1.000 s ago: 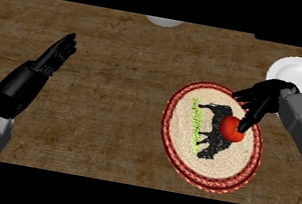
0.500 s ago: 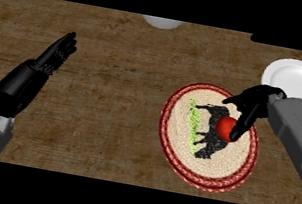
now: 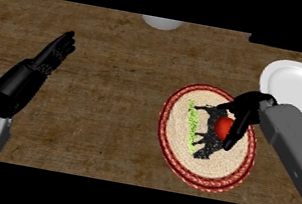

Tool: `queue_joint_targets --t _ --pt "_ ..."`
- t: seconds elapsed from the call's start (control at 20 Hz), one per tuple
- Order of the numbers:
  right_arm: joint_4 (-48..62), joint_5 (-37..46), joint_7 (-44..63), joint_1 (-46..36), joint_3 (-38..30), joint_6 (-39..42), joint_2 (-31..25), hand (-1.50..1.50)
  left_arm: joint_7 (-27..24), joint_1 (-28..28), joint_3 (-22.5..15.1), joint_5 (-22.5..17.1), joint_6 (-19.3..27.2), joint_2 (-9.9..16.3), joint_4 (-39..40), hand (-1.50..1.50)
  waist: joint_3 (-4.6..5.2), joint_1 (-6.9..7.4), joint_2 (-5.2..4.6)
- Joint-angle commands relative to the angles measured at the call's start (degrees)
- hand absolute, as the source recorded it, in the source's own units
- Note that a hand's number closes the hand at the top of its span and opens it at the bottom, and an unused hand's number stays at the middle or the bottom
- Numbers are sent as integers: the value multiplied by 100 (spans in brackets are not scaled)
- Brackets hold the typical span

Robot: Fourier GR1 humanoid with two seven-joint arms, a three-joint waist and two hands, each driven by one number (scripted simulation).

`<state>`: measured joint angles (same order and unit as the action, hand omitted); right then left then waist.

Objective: Pick the tomato from the placemat and place it in the plate

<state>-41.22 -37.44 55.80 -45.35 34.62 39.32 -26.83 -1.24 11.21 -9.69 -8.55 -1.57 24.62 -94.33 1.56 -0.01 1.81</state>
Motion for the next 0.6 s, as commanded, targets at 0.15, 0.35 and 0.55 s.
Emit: queue_joint_targets --t 0.15,0.35,0.55 --pt "-282 13 480 529 404 53 449 -150 140 4 105 -3 -44 38 -78 0 -152 -15 -152" --pt "-890 245 -7 617 346 23 237 150 14 64 246 -56 -164 59 103 0 -152 -71 -150" --pt "-1031 630 -459 834 332 22 46 150 -211 -195 202 68 -202 39 54 0 -156 -15 -169"
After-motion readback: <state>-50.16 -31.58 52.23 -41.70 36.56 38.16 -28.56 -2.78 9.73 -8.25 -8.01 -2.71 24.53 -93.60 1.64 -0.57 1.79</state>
